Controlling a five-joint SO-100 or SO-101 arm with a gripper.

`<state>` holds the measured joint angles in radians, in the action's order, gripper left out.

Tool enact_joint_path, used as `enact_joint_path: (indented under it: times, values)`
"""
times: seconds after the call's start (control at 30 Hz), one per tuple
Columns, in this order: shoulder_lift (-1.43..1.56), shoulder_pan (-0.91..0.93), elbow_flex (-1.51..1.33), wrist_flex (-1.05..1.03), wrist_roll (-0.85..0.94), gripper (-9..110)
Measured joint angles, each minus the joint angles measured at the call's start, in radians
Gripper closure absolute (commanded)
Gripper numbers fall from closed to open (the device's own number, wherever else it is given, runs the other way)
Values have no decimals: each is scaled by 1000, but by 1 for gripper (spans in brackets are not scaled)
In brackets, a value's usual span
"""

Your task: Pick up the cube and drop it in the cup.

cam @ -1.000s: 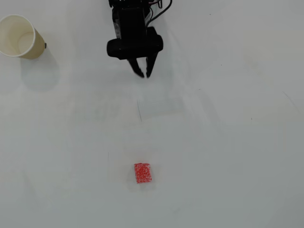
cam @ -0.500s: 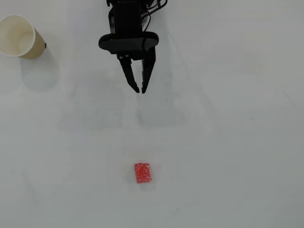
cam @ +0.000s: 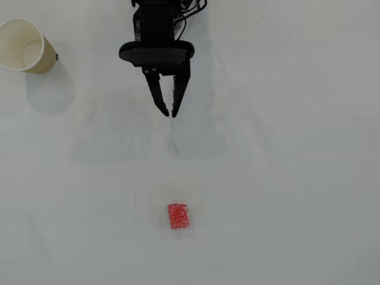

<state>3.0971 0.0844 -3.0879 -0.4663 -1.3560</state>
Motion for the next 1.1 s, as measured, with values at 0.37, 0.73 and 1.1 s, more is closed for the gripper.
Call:
enact_joint_path:
  times: [0.37, 0.73, 1.1]
  values:
    - [0, 0, 0, 0, 0, 65]
    - [-115, -5, 51, 35, 0, 62]
    - [-595, -55, 298, 84, 0, 62]
